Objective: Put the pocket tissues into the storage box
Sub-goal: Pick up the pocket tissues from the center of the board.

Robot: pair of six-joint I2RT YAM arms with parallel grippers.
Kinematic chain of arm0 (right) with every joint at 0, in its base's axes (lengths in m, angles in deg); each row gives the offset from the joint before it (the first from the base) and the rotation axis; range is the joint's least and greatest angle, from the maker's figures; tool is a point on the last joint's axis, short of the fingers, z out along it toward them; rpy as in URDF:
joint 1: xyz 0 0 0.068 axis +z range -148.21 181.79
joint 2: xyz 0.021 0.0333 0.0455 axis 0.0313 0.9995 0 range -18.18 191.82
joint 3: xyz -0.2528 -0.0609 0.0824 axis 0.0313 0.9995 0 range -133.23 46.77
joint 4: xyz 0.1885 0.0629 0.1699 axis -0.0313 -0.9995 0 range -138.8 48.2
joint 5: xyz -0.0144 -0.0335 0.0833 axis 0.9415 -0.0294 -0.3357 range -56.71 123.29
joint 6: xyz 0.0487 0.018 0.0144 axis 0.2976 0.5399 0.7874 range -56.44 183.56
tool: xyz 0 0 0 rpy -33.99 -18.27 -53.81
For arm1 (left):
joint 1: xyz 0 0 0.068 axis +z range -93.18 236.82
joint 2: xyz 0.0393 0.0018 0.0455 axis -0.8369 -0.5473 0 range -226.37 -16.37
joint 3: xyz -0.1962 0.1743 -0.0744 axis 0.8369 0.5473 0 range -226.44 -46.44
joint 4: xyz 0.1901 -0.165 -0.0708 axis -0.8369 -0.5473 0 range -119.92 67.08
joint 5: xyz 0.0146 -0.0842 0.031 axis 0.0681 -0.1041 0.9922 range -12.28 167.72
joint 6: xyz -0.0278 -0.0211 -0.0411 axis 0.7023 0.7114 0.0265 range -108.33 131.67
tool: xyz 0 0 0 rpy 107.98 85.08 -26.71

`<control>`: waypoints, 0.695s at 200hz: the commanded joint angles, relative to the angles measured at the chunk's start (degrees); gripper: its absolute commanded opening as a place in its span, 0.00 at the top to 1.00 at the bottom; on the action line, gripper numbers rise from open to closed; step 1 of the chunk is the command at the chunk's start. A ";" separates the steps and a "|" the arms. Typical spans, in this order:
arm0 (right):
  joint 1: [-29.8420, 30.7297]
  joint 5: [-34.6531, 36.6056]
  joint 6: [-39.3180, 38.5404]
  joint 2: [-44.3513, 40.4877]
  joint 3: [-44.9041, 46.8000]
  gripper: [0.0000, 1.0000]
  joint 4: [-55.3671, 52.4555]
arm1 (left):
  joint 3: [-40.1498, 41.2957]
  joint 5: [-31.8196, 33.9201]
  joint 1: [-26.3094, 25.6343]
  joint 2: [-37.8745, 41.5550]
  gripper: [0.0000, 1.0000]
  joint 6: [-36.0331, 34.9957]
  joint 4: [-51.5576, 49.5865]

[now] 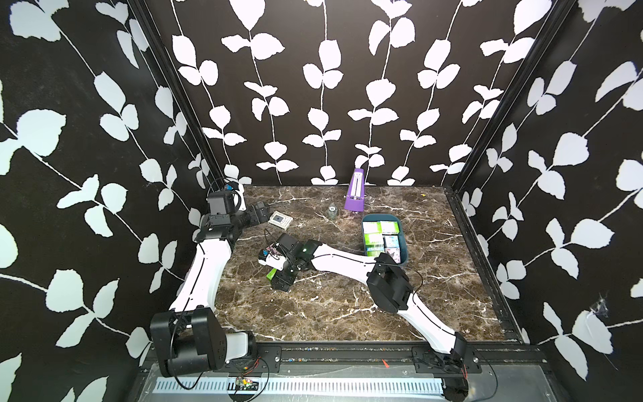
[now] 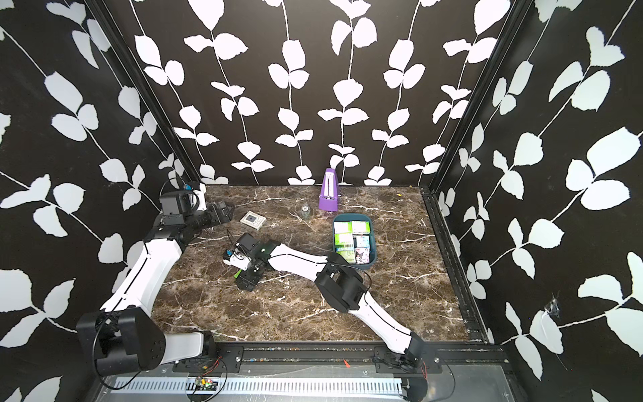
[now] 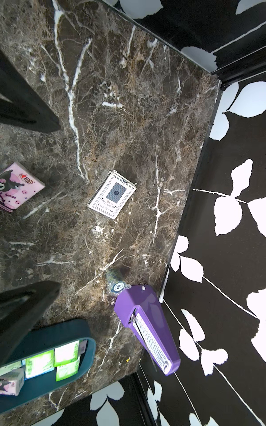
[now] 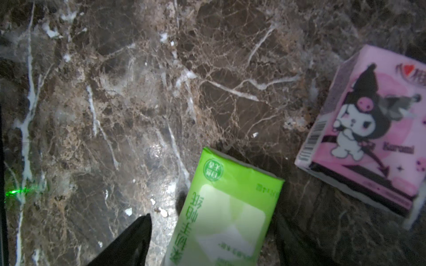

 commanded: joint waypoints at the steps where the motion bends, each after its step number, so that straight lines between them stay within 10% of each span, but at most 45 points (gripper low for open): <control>1: 0.39 0.88 -0.83 1.88 -4.15 0.16 -3.61 | 1.27 0.54 0.58 2.46 0.01 -1.10 -0.63; 56: 0.43 2.39 -0.94 4.61 -8.11 0.21 -6.59 | 1.31 0.58 0.88 2.52 0.01 -1.39 -0.82; 110: 0.38 3.23 -1.04 4.30 -7.48 0.61 -6.56 | 1.37 0.89 1.01 2.78 0.01 -1.19 -0.85; 139: 0.11 3.16 -0.83 0.53 -2.18 0.63 -3.38 | 1.24 0.98 1.11 2.84 0.01 -1.19 -0.98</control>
